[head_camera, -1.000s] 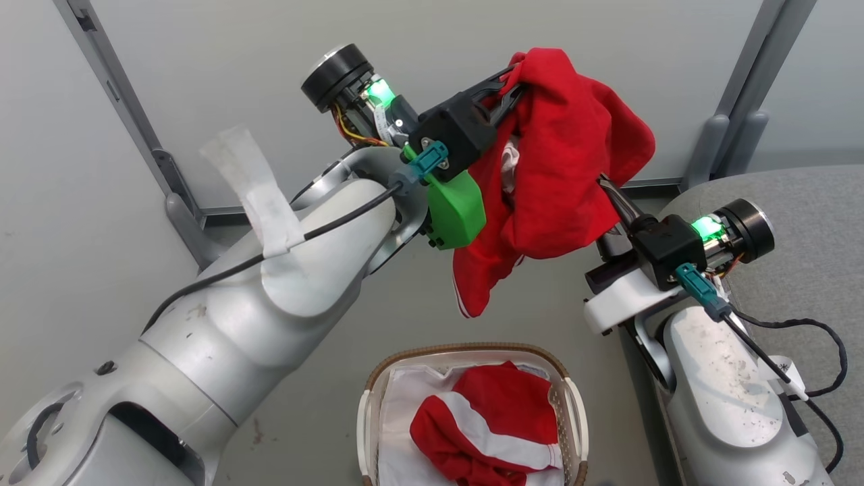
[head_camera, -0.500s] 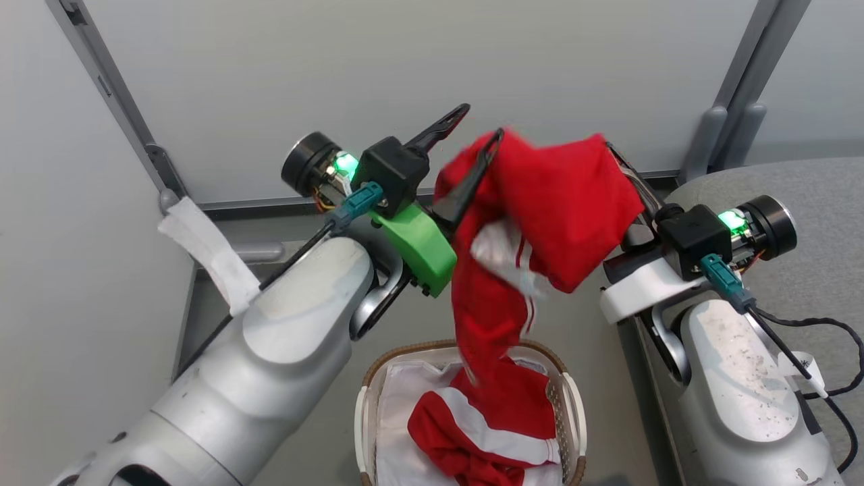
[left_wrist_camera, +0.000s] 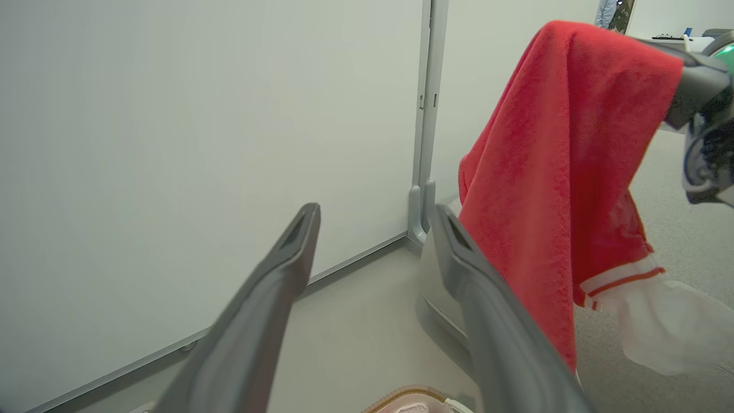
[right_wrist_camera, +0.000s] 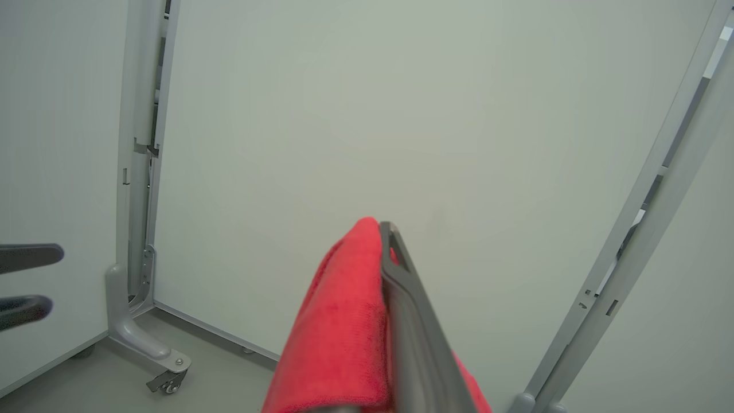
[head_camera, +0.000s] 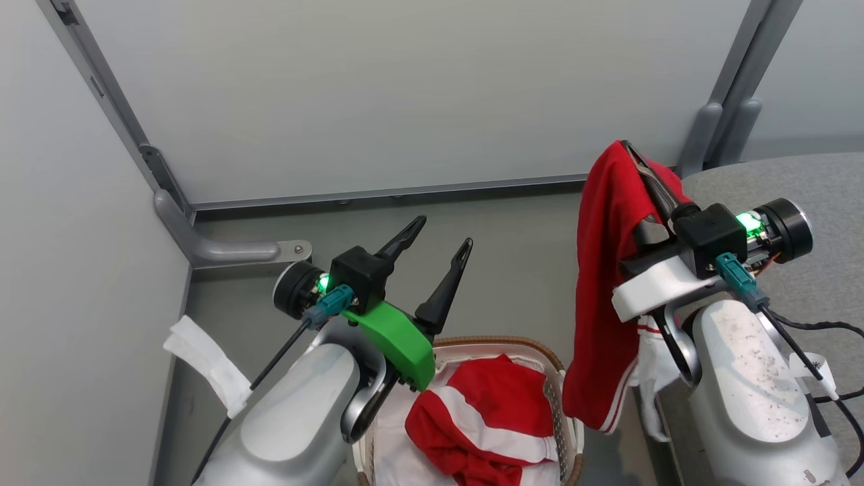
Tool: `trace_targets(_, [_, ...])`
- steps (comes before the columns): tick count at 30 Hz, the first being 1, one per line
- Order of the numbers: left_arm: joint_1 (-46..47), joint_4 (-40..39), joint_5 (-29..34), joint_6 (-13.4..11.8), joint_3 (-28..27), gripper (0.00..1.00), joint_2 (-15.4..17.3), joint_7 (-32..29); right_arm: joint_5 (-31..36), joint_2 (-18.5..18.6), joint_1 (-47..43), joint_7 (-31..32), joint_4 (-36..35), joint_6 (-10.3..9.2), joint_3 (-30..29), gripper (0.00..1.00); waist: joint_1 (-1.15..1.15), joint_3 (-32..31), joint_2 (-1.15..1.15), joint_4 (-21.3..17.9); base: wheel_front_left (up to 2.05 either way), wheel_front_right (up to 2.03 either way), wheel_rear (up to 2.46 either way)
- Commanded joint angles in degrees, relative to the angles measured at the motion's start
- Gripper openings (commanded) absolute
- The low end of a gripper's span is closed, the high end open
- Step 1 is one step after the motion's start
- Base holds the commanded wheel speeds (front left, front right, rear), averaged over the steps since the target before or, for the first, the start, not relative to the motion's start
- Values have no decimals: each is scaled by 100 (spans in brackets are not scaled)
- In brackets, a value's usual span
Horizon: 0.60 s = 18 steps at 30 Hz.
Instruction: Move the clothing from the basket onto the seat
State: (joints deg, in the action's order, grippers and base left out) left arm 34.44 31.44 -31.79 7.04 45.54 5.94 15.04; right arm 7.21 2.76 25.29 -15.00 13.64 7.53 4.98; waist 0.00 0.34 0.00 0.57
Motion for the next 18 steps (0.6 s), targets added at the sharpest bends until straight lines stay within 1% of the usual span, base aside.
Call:
trace_targets(1, [-169,-21,49,14,-75,100,-27,20,44,23,-62,-28,-24,-8,-26,0,0,2,0,-1,0,0,0])
trace_targets(8, [-848,-110,277,42,-454,100,-72,20,55,23,-85,-28,-5,-8,-71,0,0,7,0,-15,0,0,0])
trace_targets(13, [-1142,-154,458,44,-668,100,-98,20,77,23,-112,-28,26,-8,-57,0,0,9,0,-54,0,0,0])
trace_targets(18, [-1279,-280,637,52,-822,100,-169,20,98,24,-128,-28,89,-8,-47,0,0,41,0,-253,0,0,0])
